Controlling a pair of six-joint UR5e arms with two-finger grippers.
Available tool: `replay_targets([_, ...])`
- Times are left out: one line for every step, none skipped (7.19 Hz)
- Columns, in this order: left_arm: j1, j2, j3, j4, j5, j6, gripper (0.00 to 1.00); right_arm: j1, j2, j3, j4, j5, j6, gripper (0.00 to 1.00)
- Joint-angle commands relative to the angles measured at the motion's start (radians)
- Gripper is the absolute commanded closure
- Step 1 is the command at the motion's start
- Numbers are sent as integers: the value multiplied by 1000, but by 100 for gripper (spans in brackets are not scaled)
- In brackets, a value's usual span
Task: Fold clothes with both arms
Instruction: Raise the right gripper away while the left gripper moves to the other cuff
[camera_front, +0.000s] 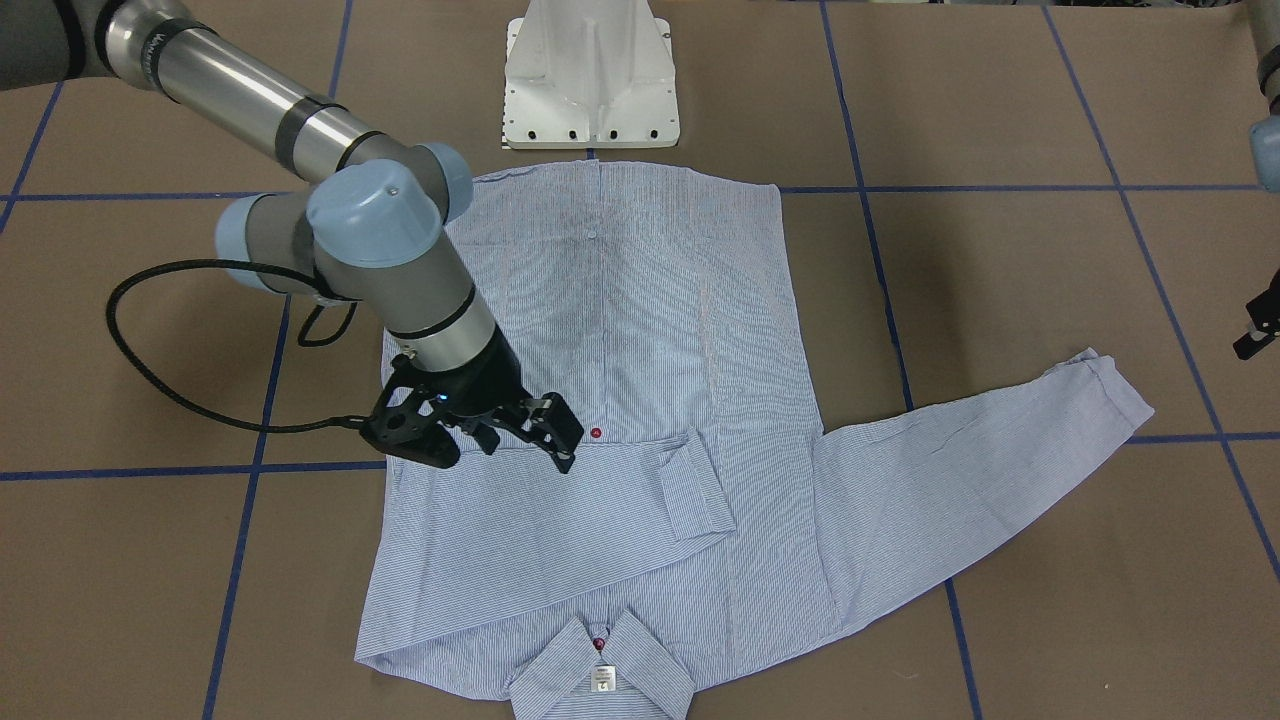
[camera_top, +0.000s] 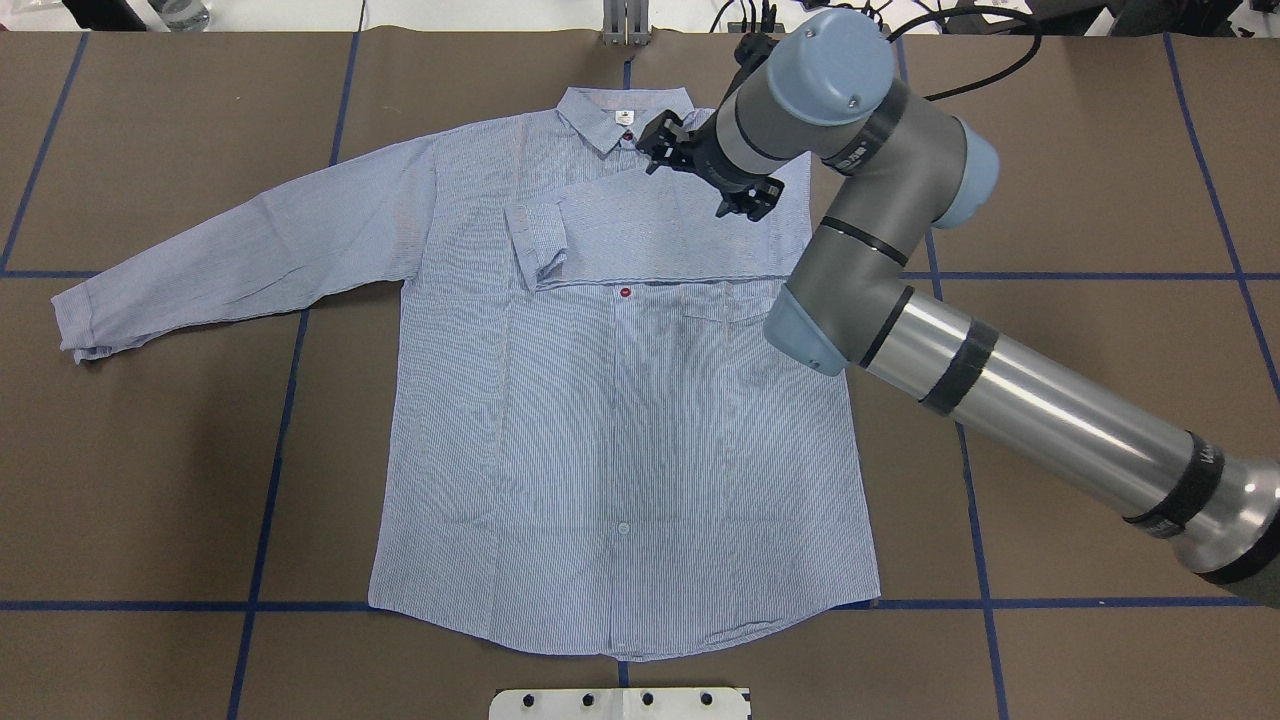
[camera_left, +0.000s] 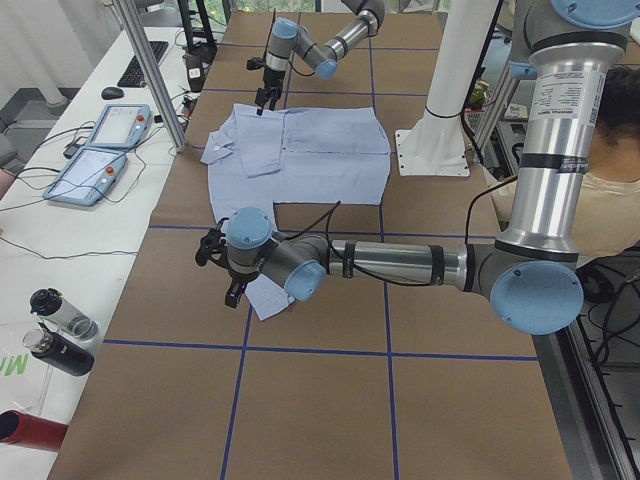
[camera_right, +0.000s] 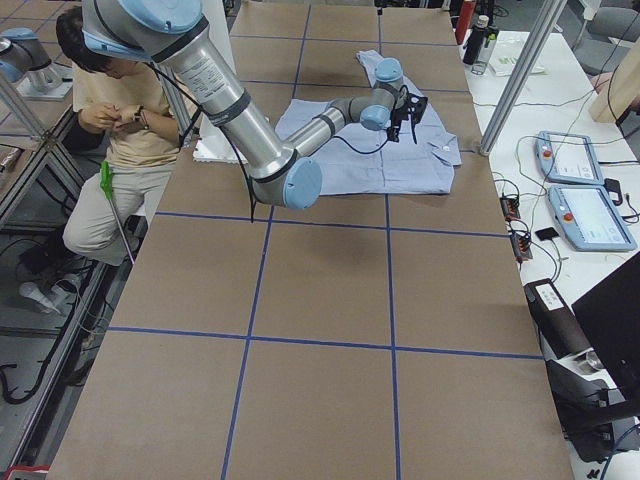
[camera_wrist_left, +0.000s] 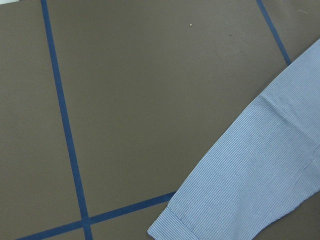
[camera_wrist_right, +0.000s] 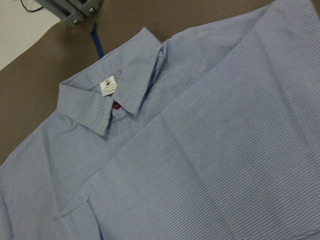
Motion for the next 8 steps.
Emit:
replay_targets([81, -34, 96, -68, -3, -209, 0, 33, -130, 93, -7, 28, -2, 1])
replay_targets([157, -15, 95, -123, 3, -282, 0, 35, -147, 101, -7, 26, -12, 1])
replay_targets([187, 1, 119, -201, 4, -387, 1, 35, -161, 106, -7, 26, -12, 1])
replay_targets([226, 15, 135, -270, 7, -478, 1, 36, -171, 112, -7, 22, -12, 1])
replay_targets([233, 27, 155, -313, 7, -534, 4, 33, -178, 112, -7, 11, -12, 1])
replay_targets([233, 50, 158, -335, 9, -551, 10, 35, -177, 115, -5, 11, -12, 1])
replay_targets([233, 58, 171, -337, 13, -554, 19, 35, -178, 127, -5, 10, -12, 1])
replay_targets([235, 58, 178, -337, 15, -557, 27, 36, -180, 139, -7, 11, -12, 1])
